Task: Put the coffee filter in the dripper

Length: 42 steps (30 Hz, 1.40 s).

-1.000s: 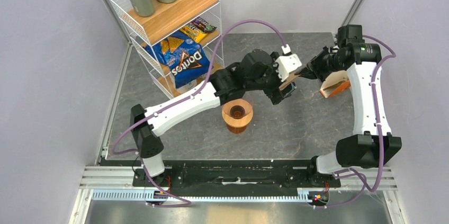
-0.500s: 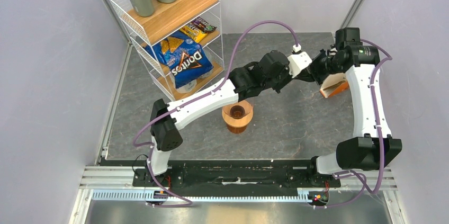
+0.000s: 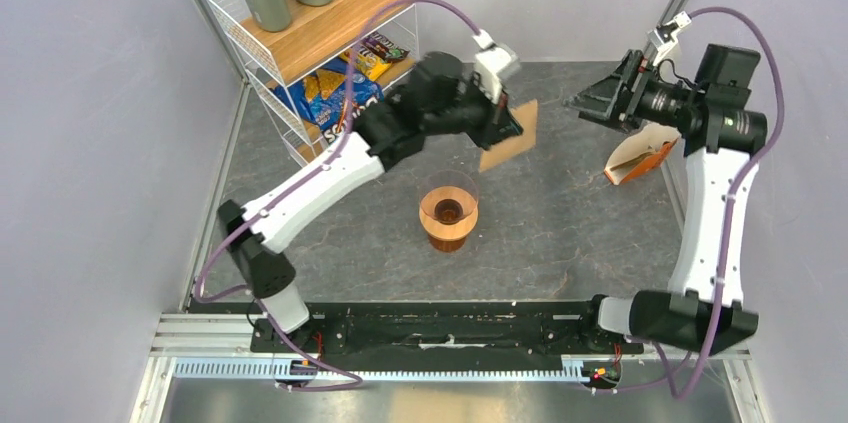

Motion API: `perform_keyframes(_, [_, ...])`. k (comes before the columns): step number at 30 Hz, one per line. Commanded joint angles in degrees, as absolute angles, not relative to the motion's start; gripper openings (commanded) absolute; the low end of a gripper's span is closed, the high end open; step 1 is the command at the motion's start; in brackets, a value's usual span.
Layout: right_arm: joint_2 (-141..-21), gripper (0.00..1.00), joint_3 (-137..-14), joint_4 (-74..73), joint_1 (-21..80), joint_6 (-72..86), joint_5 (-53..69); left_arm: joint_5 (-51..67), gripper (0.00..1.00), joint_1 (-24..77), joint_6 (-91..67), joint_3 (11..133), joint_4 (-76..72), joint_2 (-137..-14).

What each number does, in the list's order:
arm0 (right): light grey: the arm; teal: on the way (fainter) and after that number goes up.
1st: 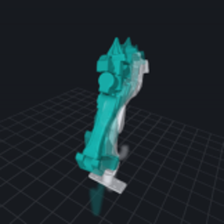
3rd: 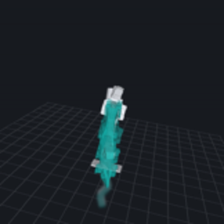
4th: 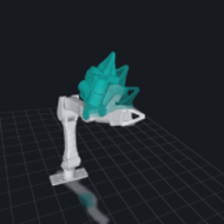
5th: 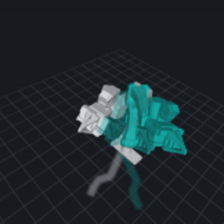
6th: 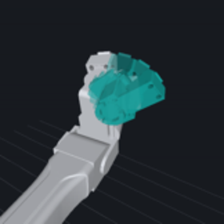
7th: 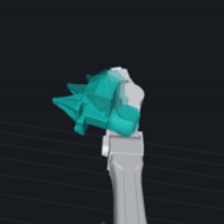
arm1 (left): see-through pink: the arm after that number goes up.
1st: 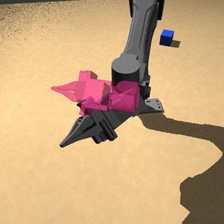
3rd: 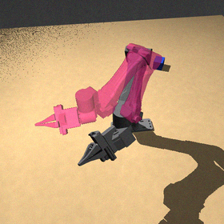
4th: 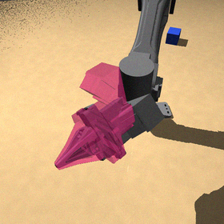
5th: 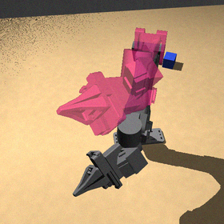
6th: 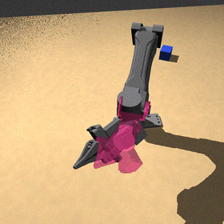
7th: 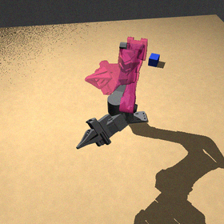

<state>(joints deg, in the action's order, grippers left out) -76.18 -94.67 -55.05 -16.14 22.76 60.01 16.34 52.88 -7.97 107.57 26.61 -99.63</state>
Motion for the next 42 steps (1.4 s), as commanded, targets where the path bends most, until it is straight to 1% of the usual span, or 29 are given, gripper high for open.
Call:
perform_keyframes(1, [-64.84, 0.97, -89.59, -43.35, -14.48, 2.9, 77.66, 31.48, 0.02, 50.36, -17.91, 103.05, 16.13, -91.84])
perform_keyframes(4, [-59.81, 0.97, -84.5, -35.74, -10.38, 1.74, 76.12, 35.76, 0.02, 50.36, -19.62, 100.16, 11.67, -89.57])
perform_keyframes(6, [-59.81, 0.97, -84.51, -35.78, -7.75, 0.47, 74.62, 37.72, 0.02, 50.44, -21.39, 98.74, 9.09, -88.79])
perform_keyframes(11, [-62.57, 0.97, -89.96, -48.33, -1.03, -12.44, 71.71, 38.53, 0.02, 50.44, -22.07, 98.19, 7.83, -88.32])
perform_keyframes(13, [-63.02, 0.95, -90.82, -50.7, 2.35, -14.44, 70.72, 38.36, 0.02, 50.53, -22.29, 97.68, 7.09, -87.94])
perform_keyframes(14, [-63.13, 0.93, -90.8, -51.11, 3.75, -14.67, 69.95, 38.69, 0.02, 50.52, -22.27, 97.61, 6.9, -87.82])
perform_keyframes(17, [-63.61, 0.75, -90.98, -51.38, 6.3, -15.2, 68.45, 39.09, 0.02, 50.72, -22.41, 96.51, 6.44, -87.14])
perform_keyframes(22, [-65.26, 0.56, -93.12, -54.25, 10.71, -17.05, 66.91, 38.1, 0.02, 50.71, -22.18, 94.43, 5.81, -85.69])
perform_keyframes(24, [-66.31, 0.43, -94.42, -56.92, 11.82, -18.99, 66.55, 38.05, 0.02, 50.71, -21.86, 93.81, 5.71, -85.1])
perform_keyframes(28, [-67.74, 0.22, -96.44, -60.43, 13.4, -21.34, 65.68, 38.06, 0.02, 50.63, -20.96, 93.04, 6.01, -84.08])
perform_keyframes(32, [-67.1, 0.09, -96.36, -59.71, 14.77, -20.96, 64.26, 37.69, 0.02, 50.54, -20.09, 92.16, 6.15, -83.16])
perform_keyframes(34, [-66.77, 0.01, -96.24, -59.35, 15.27, -20.7, 63.47, 37.32, 0.02, 50.54, -19.44, 91.63, 6.16, -82.72])
perform_keyframes(42, [-66.19, 0.0, -96.1, -58.93, 16.72, -19.9, 60.75, 37.6, 0.02, 50.54, -18.61, 89.49, 5.36, -81.06])
